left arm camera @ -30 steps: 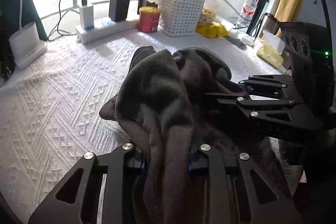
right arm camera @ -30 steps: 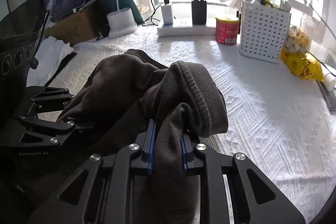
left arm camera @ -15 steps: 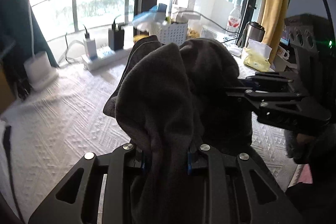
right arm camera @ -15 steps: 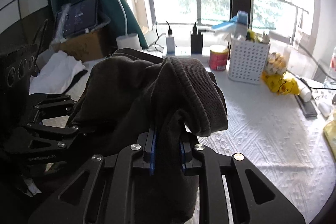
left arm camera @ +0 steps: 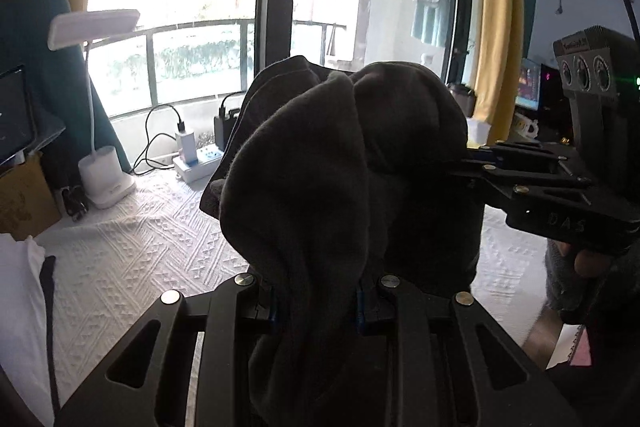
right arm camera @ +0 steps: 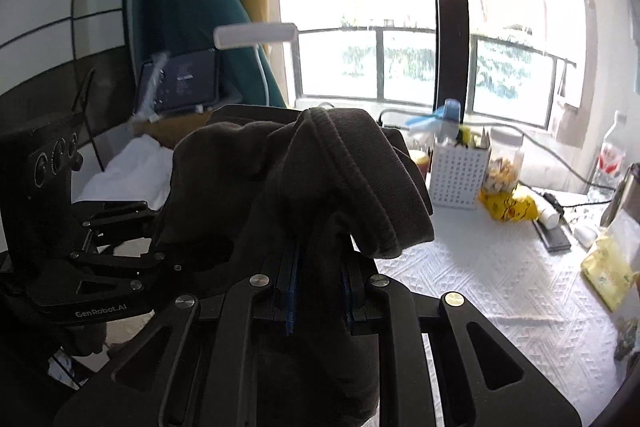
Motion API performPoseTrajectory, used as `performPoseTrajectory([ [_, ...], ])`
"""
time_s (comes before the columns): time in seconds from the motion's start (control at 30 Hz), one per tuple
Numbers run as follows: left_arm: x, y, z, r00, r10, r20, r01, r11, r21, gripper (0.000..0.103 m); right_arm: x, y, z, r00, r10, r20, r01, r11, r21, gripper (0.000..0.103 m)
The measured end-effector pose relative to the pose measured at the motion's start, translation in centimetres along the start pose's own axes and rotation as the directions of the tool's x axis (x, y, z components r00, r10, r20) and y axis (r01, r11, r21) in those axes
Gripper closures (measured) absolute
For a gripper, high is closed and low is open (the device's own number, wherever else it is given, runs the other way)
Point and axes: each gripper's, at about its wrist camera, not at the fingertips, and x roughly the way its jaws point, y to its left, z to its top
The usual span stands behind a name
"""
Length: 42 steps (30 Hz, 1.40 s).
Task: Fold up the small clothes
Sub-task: 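Lift the folded T-shirt off the bed with both tools and carry it away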
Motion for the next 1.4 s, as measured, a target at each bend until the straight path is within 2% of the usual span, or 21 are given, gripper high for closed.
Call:
performPoseTrajectory([
  [0.33, -4.6, -1.2, 0.2, 0.994, -0.003, 0.105, 0.001, 1.0, 0.019, 0.079, -4.9, 3.2, 1.3, 0.995, 0.007, 0.104, 0.0, 0.998, -0.067, 0.085],
  [0.6, -8.1, -0.9, 0.2, 0.984, 0.017, 0.178, -0.021, 1.0, 0.021, 0.079, -7.1, 6.1, 2.7, 0.985, 0.04, 0.168, -0.019, 0.992, -0.127, 0.086],
  [0.9, -11.3, 0.9, -0.1, 0.967, 0.081, 0.241, -0.085, 0.996, 0.007, 0.08, -8.3, 10.3, 4.3, 0.972, 0.097, 0.213, -0.054, 0.978, -0.201, 0.086],
  [1.07, -13.2, 2.5, -0.8, 0.958, 0.109, 0.266, -0.104, 0.994, -0.031, 0.08, -8.0, 12.6, 5.1, 0.964, 0.145, 0.222, -0.09, 0.966, -0.241, 0.086],
  [1.4, -17.3, 5.7, -2.2, 0.929, 0.232, 0.287, -0.228, 0.973, -0.046, 0.08, -6.7, 17.8, 6.0, 0.937, 0.274, 0.215, -0.195, 0.925, -0.326, 0.086],
])
